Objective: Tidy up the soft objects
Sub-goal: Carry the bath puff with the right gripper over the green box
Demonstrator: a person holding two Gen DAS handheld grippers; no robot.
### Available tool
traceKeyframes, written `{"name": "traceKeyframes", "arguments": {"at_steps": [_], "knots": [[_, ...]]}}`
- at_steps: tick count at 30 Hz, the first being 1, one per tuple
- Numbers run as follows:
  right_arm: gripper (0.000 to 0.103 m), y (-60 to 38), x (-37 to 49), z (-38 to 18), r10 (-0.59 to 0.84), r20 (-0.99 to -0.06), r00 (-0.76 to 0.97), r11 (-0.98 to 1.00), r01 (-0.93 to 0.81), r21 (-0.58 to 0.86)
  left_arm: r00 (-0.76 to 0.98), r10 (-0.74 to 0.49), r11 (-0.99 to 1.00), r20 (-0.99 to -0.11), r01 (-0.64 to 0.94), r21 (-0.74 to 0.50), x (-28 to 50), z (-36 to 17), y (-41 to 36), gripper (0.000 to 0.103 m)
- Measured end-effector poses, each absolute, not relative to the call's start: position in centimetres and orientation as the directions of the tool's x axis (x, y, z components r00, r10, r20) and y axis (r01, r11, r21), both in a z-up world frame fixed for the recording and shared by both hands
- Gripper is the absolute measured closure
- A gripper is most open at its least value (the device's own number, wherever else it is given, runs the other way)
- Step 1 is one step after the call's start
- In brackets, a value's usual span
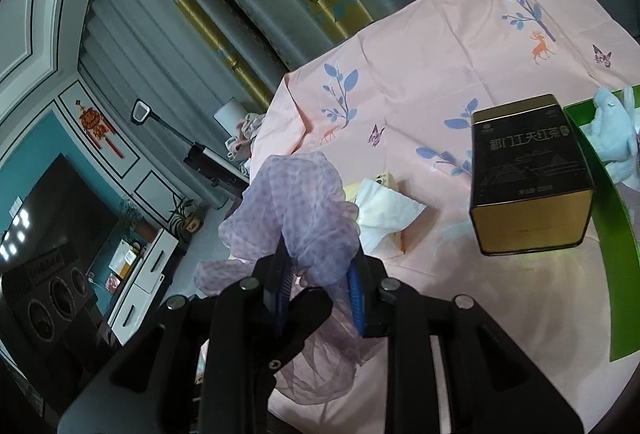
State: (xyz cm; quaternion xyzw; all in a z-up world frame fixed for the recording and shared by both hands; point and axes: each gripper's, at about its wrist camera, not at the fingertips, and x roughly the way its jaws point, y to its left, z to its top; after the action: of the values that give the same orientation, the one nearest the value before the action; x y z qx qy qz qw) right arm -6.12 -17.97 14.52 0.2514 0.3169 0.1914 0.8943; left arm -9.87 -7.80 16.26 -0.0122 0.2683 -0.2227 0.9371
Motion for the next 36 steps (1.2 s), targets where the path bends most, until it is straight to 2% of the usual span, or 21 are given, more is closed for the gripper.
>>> {"name": "traceKeyframes", "arguments": {"at_steps": [12, 17, 23, 36], "knots": [[0.079, -18.5, -6.4, 14.9, 0.528, -0.452, 0.719, 0.788, -0.216, 0.577, 0.761, -0.422, 0.905, -0.493, 0.384, -0.182, -10.0, 16.4, -7.8, 0.059], [0.079, -18.9, -7.1, 15.6, 0.53, -0.428, 0.732, 0.785, -0.233, 0.574, 0.735, -0.487, 0.874, -0.472, 0.417, -0.251, -10.4, 17.1, -7.5, 0.06], [0.079, -19.6, -8.0, 16.4, 0.534, -0.399, 0.746, 0.781, -0.254, 0.571, 0.749, -0.477, 0.878, -0.46, 0.422, -0.225, -11.1, 17.8, -8.0, 0.06], [0.078, -21.8, -8.9, 16.2, 0.491, -0.407, 0.77, 0.796, -0.207, 0.569, 0.72, -0.505, 0.861, -0.476, 0.464, -0.21, -11.1, 17.7, -10.8, 0.06]]}}
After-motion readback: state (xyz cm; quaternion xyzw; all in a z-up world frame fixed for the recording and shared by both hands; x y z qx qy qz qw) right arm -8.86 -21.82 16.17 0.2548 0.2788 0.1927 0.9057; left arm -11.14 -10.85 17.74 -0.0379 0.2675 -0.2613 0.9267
